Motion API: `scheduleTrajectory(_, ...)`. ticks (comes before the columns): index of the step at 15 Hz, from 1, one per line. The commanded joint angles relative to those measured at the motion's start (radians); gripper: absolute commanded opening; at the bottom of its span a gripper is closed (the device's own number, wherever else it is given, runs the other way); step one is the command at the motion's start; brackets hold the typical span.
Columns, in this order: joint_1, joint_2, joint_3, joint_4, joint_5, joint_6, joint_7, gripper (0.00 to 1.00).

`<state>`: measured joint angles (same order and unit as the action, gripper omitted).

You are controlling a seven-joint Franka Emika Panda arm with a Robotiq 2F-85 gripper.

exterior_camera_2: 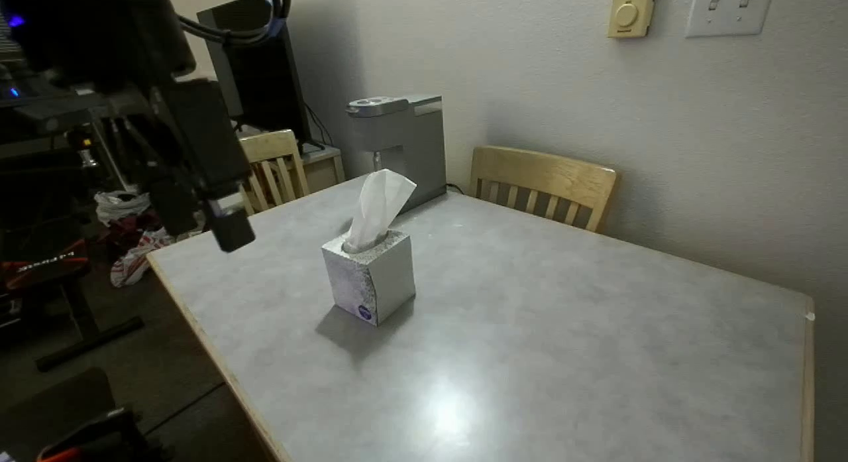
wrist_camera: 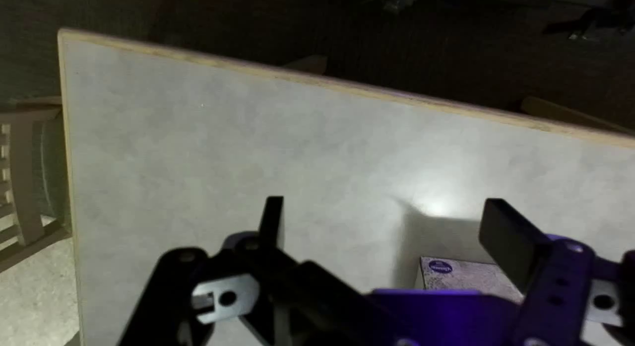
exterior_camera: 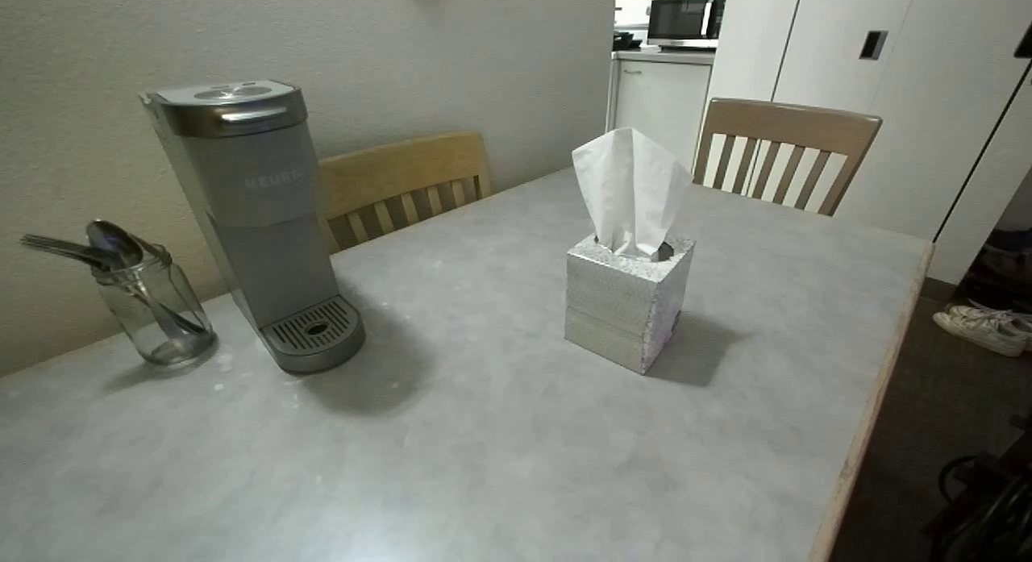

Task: Remove some tissue from the box

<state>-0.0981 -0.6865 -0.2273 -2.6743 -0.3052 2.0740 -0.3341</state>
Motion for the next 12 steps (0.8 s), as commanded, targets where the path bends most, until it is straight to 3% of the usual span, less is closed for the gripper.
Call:
scheduleTrajectory(1,0.030,0.056,-0.004,0.031,0.019,0.081,-0.053,1.00)
scheduleTrajectory(9,0.076,0.148,-0.008,0.084,0.105,0.201,-0.075,1.00)
scheduleTrajectory(12,0.057,0.117,0.013,0.068,0.104,0.178,-0.068,1.00)
